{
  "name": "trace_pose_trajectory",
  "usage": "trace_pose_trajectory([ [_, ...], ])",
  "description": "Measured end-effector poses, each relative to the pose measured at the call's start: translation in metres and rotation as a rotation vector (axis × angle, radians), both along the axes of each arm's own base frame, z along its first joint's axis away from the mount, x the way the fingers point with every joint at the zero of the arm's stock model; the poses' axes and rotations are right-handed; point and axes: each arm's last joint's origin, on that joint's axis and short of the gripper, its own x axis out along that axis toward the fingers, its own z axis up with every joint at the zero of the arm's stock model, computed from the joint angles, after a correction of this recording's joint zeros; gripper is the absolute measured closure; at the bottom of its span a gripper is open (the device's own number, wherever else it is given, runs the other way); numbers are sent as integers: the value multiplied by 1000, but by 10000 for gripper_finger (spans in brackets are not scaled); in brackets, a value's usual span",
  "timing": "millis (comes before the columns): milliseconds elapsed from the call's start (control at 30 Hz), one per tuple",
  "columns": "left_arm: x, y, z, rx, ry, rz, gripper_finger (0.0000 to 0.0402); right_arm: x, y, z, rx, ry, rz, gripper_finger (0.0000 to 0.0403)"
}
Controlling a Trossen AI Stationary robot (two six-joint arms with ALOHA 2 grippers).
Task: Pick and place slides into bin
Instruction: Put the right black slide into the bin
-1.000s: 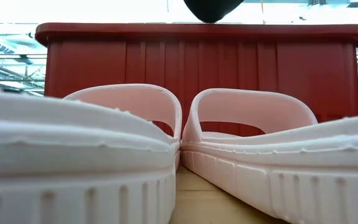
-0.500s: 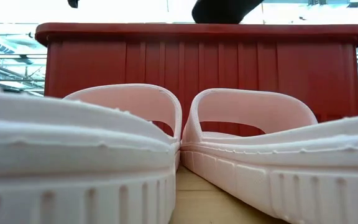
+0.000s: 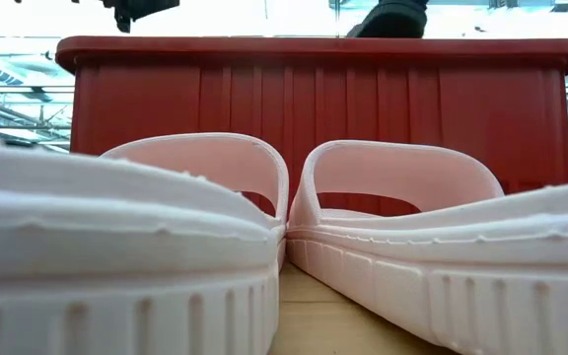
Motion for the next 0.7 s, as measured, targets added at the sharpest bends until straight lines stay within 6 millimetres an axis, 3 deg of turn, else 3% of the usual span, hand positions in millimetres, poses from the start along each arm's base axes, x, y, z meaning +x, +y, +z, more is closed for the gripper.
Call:
trace_pose_trajectory([
  [200, -3, 12, -5, -48, 36, 12, 215, -5, -26, -15, 121, 52, 33, 397],
  [467, -7, 22, -5, -57, 34, 74, 215, -13, -60, -71, 62, 184, -29, 397],
  [700, -9, 31, -4, -65, 21, 91, 215, -26, -84, -93, 29, 246, -87, 397],
])
